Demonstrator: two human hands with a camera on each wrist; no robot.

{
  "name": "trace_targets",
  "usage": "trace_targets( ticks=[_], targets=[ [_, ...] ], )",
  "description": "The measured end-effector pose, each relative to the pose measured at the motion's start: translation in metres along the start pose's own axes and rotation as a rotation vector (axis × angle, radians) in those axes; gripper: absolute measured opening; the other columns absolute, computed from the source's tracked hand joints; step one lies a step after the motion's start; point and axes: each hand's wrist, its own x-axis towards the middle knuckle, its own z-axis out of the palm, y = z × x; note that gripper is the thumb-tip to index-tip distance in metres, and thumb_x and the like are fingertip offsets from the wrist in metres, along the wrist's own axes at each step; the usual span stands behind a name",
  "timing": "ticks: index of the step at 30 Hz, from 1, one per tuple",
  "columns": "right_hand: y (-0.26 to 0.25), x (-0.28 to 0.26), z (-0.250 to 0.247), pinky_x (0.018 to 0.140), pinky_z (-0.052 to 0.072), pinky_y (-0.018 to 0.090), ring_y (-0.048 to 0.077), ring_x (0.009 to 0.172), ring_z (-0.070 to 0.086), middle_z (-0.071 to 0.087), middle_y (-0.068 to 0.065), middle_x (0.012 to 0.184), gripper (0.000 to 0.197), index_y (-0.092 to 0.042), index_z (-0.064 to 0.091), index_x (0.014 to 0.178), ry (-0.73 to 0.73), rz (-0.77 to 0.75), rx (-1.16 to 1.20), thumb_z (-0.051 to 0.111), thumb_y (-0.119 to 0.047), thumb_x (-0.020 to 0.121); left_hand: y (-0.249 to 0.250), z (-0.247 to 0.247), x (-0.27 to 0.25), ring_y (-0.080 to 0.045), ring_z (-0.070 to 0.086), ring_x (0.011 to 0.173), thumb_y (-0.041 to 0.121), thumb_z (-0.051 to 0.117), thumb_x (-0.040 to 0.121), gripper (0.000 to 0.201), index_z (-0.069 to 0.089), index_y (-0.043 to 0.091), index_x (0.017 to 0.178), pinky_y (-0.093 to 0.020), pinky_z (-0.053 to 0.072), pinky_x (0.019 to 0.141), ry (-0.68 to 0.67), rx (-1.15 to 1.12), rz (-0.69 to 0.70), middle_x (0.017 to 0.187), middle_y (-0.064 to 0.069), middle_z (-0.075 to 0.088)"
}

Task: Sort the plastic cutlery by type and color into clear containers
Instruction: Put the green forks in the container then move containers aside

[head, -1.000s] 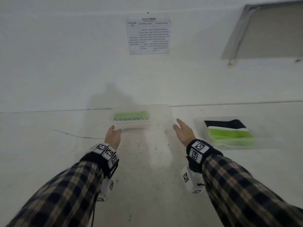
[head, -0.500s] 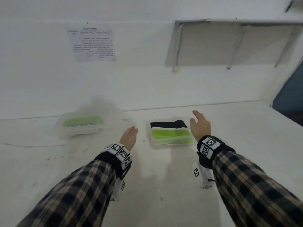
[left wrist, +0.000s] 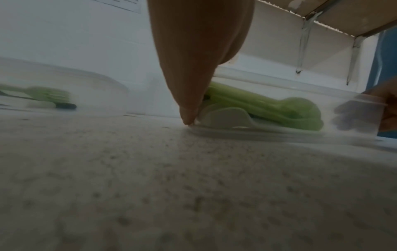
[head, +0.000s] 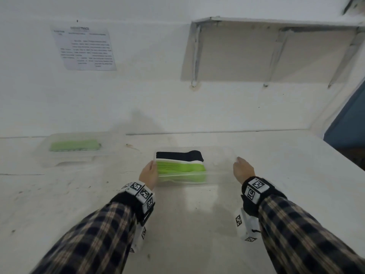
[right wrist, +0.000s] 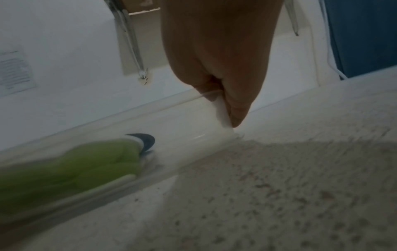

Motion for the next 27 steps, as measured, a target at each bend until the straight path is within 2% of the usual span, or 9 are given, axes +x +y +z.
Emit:
trace_targets(
  ticks=[6,10,13,15,16,19,21,24,27],
  targets=[
    [-0.006,-0.005,-0.002,0.086,0.039,0.029,0.034,0.116,0.051,0.055,0.02,0.125,0.032,0.003,0.053,0.121,0.021,-0.039,-0.084,0.032,-0.002,0.097,0.001,-0.003,-0.004,-0.028,0.055,0.107,0.018,0.029,0.103,0.039,0.059,-0.003,0.116,-0.029,0.039,0.086,0.03,0.047,0.054,0.116,-0.019,0.061],
    [-0.02,-0.019,-0.004,0.073,0.032,0.025,0.034,0.107,0.054,0.06,0.021,0.115,0.031,0.005,0.057,0.113,0.044,-0.096,-0.042,0.032,-0.003,0.097,0.004,-0.022,-0.012,-0.027,0.054,0.105,0.013,0.03,0.102,0.037,0.059,-0.004,0.117,-0.023,0.033,0.079,0.071,0.052,0.1,0.116,-0.02,0.061],
    [-0.034,-0.041,0.003,0.067,0.032,0.023,0.032,0.102,0.055,0.059,0.017,0.106,0.03,0.003,0.058,0.111,0.031,-0.139,0.001,0.032,-0.003,0.097,-0.001,-0.051,-0.018,-0.032,0.055,0.109,0.012,0.031,0.102,0.037,0.06,-0.005,0.117,-0.026,0.034,0.078,0.123,0.076,0.119,0.116,-0.023,0.061],
    [-0.046,-0.06,0.014,0.054,0.03,0.024,0.028,0.088,0.051,0.055,0.013,0.093,0.026,0.0,0.059,0.099,0.018,-0.171,0.006,0.034,-0.004,0.095,-0.007,-0.076,-0.022,-0.036,0.054,0.112,0.011,0.032,0.102,0.036,0.06,-0.006,0.117,-0.032,0.038,0.083,0.161,0.104,0.134,0.117,-0.025,0.06],
    [-0.052,-0.069,0.021,0.052,0.03,0.021,0.027,0.085,0.05,0.055,0.011,0.09,0.022,-0.002,0.058,0.092,0.017,-0.188,0.006,0.036,-0.005,0.094,-0.011,-0.091,-0.026,-0.036,0.054,0.113,0.011,0.032,0.102,0.036,0.06,-0.006,0.118,-0.033,0.039,0.087,0.178,0.123,0.128,0.118,-0.026,0.06],
    [-0.069,-0.098,0.043,0.07,0.037,0.02,0.029,0.098,0.057,0.064,0.012,0.097,0.024,-0.001,0.064,0.102,-0.006,-0.22,0.031,0.045,-0.008,0.09,-0.026,-0.135,-0.038,-0.036,0.052,0.117,0.013,0.032,0.102,0.037,0.059,-0.005,0.122,-0.034,0.038,0.093,0.234,0.181,0.101,0.124,-0.025,0.058],
    [-0.079,-0.119,0.06,0.075,0.036,0.021,0.029,0.104,0.058,0.066,0.014,0.105,0.027,0.0,0.065,0.108,-0.037,-0.229,0.041,0.047,-0.009,0.089,-0.039,-0.164,-0.049,-0.036,0.052,0.117,0.012,0.032,0.102,0.037,0.059,-0.004,0.122,-0.033,0.038,0.092,0.253,0.213,0.081,0.125,-0.025,0.057],
    [-0.093,-0.146,0.089,0.072,0.036,0.022,0.031,0.103,0.058,0.065,0.017,0.106,0.027,0.003,0.063,0.107,-0.095,-0.259,0.031,0.047,-0.008,0.088,-0.056,-0.202,-0.064,-0.036,0.051,0.118,0.009,0.032,0.101,0.037,0.058,-0.005,0.123,-0.033,0.037,0.094,0.277,0.236,0.043,0.126,-0.026,0.056],
    [-0.101,-0.168,0.12,0.057,0.033,0.026,0.027,0.084,0.05,0.055,0.015,0.085,0.013,0.004,0.052,0.083,-0.151,-0.272,0.004,0.043,-0.004,0.089,-0.078,-0.234,-0.072,-0.036,0.05,0.118,0.012,0.031,0.102,0.038,0.057,-0.006,0.124,-0.035,0.037,0.096,0.289,0.233,-0.013,0.127,-0.025,0.056]
  ],
)
